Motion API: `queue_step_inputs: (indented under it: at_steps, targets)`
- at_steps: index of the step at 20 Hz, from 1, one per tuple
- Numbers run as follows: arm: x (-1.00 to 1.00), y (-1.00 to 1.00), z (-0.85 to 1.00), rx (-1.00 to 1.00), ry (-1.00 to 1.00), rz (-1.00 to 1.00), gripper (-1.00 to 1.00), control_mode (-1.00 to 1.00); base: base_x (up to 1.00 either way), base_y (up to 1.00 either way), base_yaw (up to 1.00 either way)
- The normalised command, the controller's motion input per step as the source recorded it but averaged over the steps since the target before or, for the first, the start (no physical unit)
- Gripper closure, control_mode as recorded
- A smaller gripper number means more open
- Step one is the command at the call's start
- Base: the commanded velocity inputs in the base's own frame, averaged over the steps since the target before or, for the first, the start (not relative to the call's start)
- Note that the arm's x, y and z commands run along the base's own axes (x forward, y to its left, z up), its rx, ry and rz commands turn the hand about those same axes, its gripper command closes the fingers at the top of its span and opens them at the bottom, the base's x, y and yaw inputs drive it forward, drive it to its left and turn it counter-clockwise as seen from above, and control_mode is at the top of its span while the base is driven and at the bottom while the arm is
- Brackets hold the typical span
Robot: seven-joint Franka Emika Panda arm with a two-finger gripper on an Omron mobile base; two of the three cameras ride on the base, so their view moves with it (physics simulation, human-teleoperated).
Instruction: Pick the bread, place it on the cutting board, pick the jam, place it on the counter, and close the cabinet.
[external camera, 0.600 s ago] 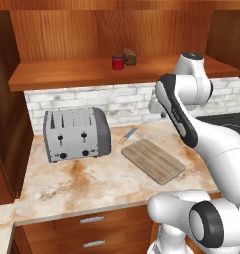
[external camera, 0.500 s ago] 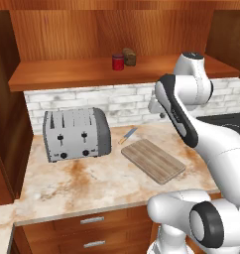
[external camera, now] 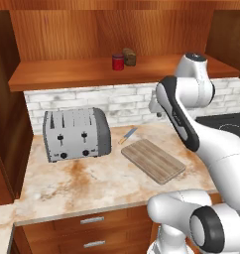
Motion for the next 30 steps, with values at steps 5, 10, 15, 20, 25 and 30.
queue_step_inputs:
  at_steps: [5,10,15,20,25,30]
  targets:
    - [-0.06,0.0,0.03,0.0,-0.18,0.0,-1.0,-1.0,0.0,0.0,0.0]
    - [-0.14,0.01,0.07,0.0,-0.21,0.0,-1.0,-1.0,0.0,0.0,0.0]
    - [-0.22,0.02,0.12,0.0,-0.25,0.0,-1.0,-1.0,0.0,0.0,0.0]
    - [-0.27,0.03,0.2,0.0,-0.26,0.0,-1.0,-1.0,0.0,0.0,0.0]
    - [-0.12,0.03,0.22,0.0,-0.24,0.0,-1.0,-1.0,0.0,0.0,0.0]
    - [-0.06,0.07,0.25,0.0,-0.19,0.0,-1.0,-1.0,0.0,0.0,0.0]
